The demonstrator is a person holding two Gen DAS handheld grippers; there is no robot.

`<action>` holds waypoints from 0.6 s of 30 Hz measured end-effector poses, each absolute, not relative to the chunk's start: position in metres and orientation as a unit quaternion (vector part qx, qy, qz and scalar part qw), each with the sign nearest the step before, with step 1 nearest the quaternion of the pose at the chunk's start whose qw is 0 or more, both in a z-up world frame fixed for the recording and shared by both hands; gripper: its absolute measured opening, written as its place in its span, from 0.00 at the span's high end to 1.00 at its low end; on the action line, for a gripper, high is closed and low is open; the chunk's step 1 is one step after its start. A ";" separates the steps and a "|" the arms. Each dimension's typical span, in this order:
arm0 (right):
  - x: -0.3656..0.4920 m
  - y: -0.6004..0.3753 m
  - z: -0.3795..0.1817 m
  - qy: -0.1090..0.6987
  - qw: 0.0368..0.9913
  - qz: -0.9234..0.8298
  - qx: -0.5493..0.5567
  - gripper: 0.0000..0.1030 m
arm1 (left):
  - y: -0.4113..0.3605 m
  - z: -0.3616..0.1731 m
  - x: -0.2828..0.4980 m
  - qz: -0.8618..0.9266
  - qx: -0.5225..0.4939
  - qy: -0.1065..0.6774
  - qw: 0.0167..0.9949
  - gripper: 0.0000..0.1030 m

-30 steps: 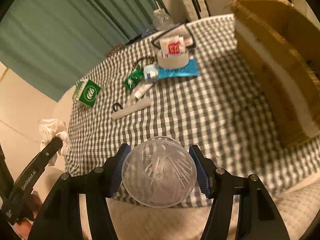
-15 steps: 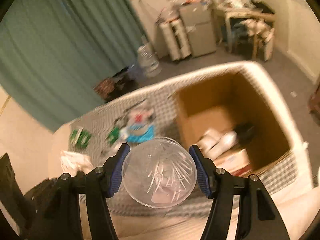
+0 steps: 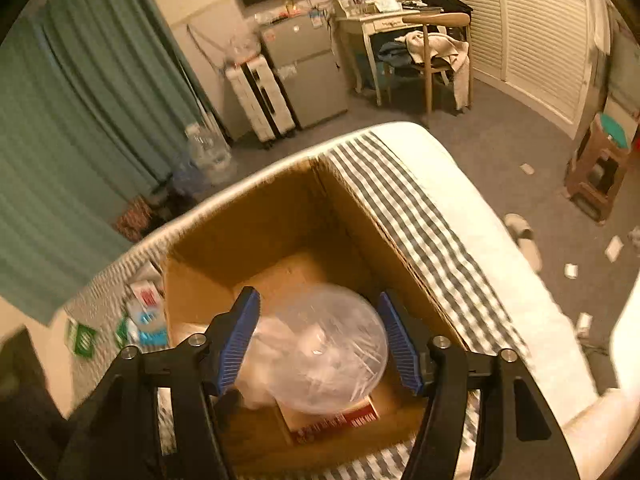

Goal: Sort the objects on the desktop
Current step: 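Carry scrunchie and jar into the cardboard box and open both grippers, then move both empty grippers back over the bedspread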

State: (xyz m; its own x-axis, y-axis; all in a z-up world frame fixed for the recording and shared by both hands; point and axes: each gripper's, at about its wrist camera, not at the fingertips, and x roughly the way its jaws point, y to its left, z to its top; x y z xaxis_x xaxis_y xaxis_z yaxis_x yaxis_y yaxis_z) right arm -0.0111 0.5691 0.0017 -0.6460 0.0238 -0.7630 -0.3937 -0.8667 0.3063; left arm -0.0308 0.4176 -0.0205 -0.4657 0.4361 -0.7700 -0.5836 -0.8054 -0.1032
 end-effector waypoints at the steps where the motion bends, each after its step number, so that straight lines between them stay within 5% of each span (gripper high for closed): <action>1: -0.012 0.571 0.002 0.239 0.112 0.881 -0.392 0.33 | 0.414 -0.020 -0.030 0.854 -0.416 0.093 0.299 0.14; 13: 0.047 0.439 0.035 0.165 0.017 0.927 -0.335 0.32 | 0.200 0.050 -0.002 0.914 -0.383 0.057 0.117 0.03; 18: 0.076 0.348 0.045 0.101 -0.038 0.941 -0.321 0.23 | 0.096 0.061 0.025 0.927 -0.371 0.040 0.042 0.03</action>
State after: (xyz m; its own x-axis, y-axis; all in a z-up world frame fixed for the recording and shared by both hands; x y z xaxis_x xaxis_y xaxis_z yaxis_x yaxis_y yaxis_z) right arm 0.0761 0.3484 0.0451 -0.7912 -0.1355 -0.5964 0.0056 -0.9767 0.2145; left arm 0.0255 0.0960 0.0612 -0.7219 0.0480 -0.6903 -0.1079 -0.9932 0.0437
